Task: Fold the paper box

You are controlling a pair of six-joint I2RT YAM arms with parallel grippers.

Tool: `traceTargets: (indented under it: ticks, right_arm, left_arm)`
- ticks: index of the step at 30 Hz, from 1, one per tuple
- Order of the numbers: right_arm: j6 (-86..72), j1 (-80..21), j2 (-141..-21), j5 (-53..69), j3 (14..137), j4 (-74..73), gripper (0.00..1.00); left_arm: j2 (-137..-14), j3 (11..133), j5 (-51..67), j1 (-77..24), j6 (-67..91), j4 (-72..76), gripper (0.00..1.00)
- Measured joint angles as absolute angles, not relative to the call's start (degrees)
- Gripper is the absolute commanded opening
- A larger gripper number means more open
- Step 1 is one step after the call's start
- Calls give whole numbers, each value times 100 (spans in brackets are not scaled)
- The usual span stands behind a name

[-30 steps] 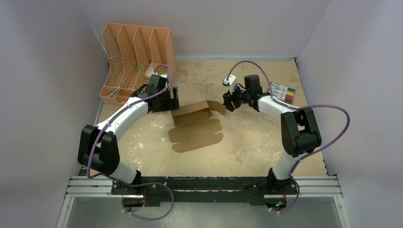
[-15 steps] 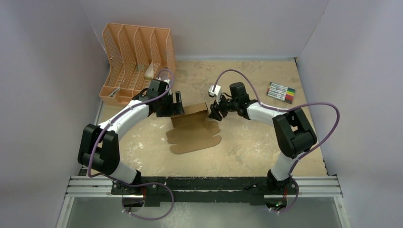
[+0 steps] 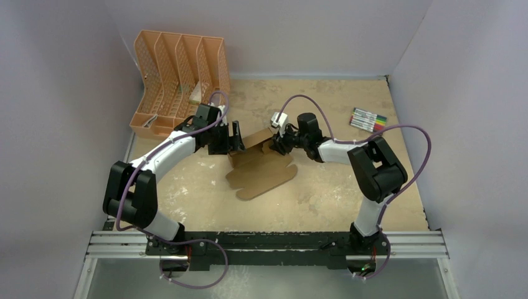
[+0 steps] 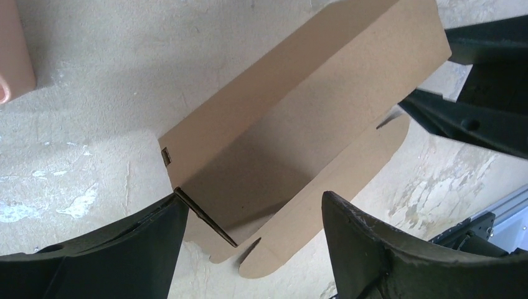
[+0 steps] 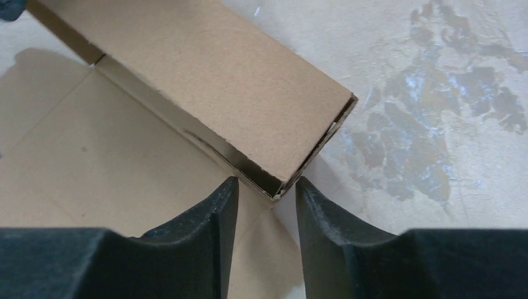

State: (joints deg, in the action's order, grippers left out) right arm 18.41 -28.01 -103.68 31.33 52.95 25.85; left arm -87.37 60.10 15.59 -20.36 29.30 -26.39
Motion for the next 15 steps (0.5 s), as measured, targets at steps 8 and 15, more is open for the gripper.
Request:
traceTargets:
  ticks: [8,15]
  right_arm:
    - [1712,-2808,-10659,2902,5295,3334,23]
    - [1599,-2825,-10766,2738,5273,3675,16]
  left_arm:
    - [-8748,6010,1721,-2032,2838,-2801,76]
    - [-8875,6202,1949,-2032,2628,-3199,76]
